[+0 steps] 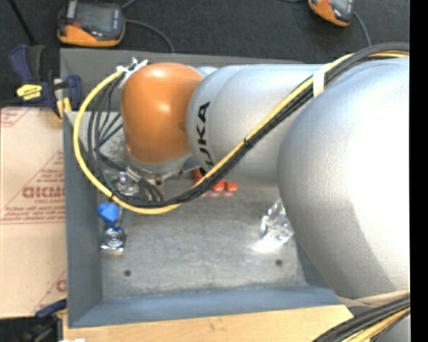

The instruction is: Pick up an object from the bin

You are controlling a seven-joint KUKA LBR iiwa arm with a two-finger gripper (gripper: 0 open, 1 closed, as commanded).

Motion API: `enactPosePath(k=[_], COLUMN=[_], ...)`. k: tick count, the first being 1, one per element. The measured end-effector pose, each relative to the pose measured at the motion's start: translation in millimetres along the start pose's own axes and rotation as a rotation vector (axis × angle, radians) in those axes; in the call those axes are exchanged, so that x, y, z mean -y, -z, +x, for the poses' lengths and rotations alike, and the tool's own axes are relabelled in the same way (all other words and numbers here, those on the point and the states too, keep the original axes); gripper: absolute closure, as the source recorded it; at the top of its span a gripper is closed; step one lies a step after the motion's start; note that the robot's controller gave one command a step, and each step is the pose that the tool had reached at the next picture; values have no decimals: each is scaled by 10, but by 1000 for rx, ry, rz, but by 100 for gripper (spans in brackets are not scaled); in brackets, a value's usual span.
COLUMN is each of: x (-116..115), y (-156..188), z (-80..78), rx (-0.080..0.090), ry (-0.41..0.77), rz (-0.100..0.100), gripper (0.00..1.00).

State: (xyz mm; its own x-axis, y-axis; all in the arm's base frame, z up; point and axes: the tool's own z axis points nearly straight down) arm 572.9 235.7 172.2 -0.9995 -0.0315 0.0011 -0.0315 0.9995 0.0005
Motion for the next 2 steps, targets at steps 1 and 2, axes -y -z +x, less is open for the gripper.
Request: enactPosePath(k=[1,2], x=[40,179], y=[-63,-170], z=[-115,-445], rx=[5,6], ry=[-32,-77], rz=[-2,-1], gripper=[100,100])
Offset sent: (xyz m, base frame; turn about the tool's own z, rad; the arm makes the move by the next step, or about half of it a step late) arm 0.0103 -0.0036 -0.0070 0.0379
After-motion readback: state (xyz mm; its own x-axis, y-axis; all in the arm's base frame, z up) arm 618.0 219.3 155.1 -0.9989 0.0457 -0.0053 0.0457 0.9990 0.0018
